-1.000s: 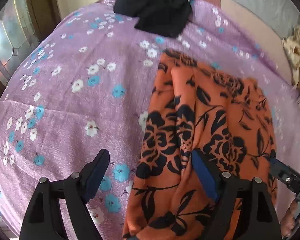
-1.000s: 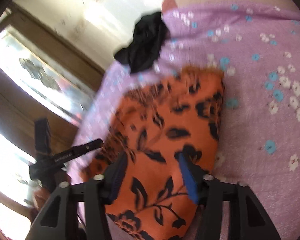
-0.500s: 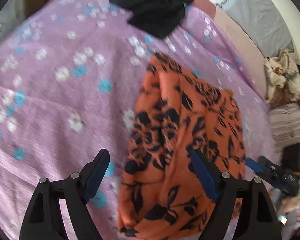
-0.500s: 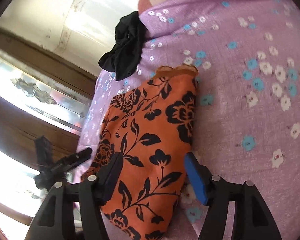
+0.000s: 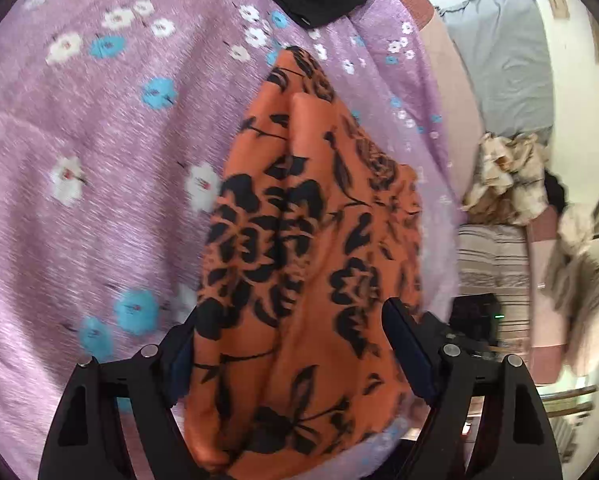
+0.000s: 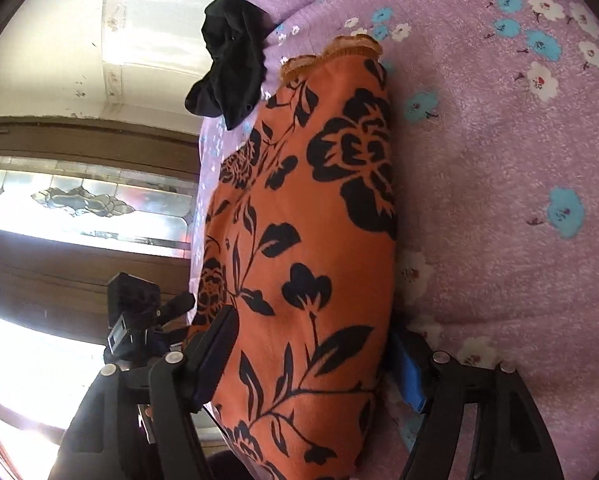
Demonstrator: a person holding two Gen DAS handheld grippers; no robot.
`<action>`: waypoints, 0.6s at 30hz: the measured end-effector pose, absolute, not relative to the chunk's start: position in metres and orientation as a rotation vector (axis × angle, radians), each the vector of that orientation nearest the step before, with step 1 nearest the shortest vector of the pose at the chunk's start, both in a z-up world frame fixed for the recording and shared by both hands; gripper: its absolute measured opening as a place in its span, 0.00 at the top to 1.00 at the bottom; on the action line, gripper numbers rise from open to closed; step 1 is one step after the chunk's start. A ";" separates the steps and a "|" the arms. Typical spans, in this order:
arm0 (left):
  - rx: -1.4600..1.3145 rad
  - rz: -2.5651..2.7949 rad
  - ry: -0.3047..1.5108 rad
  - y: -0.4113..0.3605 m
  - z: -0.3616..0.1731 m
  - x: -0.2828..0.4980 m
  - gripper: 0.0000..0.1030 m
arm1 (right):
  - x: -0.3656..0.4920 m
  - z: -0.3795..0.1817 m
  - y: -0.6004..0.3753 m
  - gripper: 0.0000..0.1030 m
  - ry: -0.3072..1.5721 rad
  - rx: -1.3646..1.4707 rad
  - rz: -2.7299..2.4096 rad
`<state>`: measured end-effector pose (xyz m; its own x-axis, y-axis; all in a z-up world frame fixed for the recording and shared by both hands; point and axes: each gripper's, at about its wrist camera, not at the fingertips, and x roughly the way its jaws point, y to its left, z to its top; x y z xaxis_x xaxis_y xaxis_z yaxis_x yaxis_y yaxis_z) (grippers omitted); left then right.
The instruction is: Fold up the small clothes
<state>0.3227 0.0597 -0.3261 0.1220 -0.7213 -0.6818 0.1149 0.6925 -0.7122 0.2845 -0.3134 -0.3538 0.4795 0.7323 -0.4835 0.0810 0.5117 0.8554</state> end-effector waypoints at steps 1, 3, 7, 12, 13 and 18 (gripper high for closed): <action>-0.563 -0.661 1.313 0.058 -0.325 0.322 0.15 | 0.285 -0.354 -0.313 0.28 0.997 0.980 0.485; -0.521 -0.661 1.315 0.050 -0.325 0.321 0.15 | 0.285 -0.355 -0.311 0.28 0.973 0.976 0.484; -0.526 -0.660 1.295 0.040 -0.326 0.320 0.15 | 0.285 -0.356 -0.305 0.48 0.947 0.919 0.448; -0.494 -0.629 1.277 0.031 -0.331 0.316 0.16 | 0.283 -0.349 -0.299 0.54 0.919 0.857 0.409; -0.468 -0.625 1.274 0.028 -0.330 0.315 0.16 | 0.282 -0.349 -0.298 0.54 0.914 0.853 0.404; -0.502 -0.617 1.280 0.023 -0.334 0.320 0.06 | 0.282 -0.350 -0.297 0.54 0.909 0.859 0.397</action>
<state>0.3200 0.0233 -0.3336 0.1676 -0.6733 -0.7201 0.1436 0.7393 -0.6578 0.2819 -0.2968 -0.3495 0.5749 0.6297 -0.5224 0.0452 0.6131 0.7887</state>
